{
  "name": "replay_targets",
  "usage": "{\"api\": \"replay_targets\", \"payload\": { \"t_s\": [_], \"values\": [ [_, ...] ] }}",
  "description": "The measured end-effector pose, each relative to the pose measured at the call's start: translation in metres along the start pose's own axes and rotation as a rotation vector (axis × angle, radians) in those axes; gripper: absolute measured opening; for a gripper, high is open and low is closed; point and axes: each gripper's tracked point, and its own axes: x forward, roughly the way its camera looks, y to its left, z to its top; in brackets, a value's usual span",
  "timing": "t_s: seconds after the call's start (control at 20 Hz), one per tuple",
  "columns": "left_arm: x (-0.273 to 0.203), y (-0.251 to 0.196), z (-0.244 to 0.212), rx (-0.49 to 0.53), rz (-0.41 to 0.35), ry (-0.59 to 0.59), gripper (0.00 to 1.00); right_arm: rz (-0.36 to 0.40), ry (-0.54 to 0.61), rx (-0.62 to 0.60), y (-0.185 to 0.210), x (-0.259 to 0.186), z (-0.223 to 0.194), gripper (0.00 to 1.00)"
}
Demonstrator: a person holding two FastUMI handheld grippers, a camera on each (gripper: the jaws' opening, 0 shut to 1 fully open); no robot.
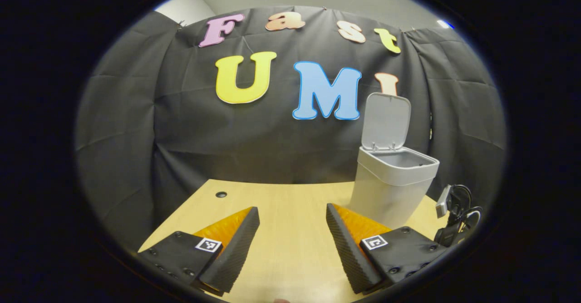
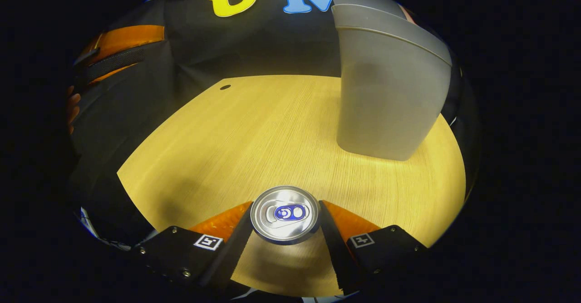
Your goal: Press the lid of the desktop garbage bin to open it, pick up the crumpled paper on the desktop and throw it into the bin, then pick up the pop can on the desktop and drop it into the bin, and finally close the garbage bin lid.
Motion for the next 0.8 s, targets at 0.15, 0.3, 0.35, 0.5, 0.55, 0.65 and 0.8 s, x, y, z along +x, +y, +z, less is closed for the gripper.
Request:
{"api": "replay_targets", "payload": {
  "t_s": [0.15,0.3,0.35,0.5,0.55,0.65,0.8],
  "values": [
    [0.000,-0.001,0.000,-0.003,0.002,0.001,0.98,0.003,-0.049,-0.010,-0.001,-0.016,0.015,0.84],
    [0.000,-0.003,-0.001,-0.008,0.005,0.002,0.96,-0.004,-0.122,-0.003,-0.005,-0.040,0.040,0.84],
    [-0.001,-0.003,0.000,-0.007,0.003,0.000,0.98,-0.008,-0.151,0.002,-0.008,-0.047,0.051,0.84],
    [-0.001,-0.006,0.002,0.000,0.005,-0.005,0.98,-0.027,-0.253,0.005,-0.017,-0.073,0.091,0.84],
    [-0.001,-0.008,0.002,0.001,0.004,-0.007,0.97,-0.033,-0.290,0.009,-0.019,-0.081,0.103,0.84],
    [0.000,-0.012,0.004,0.003,-0.003,-0.012,0.96,-0.041,-0.361,0.018,-0.026,-0.100,0.129,0.84],
    [0.002,-0.019,0.009,0.009,-0.017,-0.025,0.98,-0.057,-0.456,0.025,-0.036,-0.124,0.164,0.83]
  ]
}}
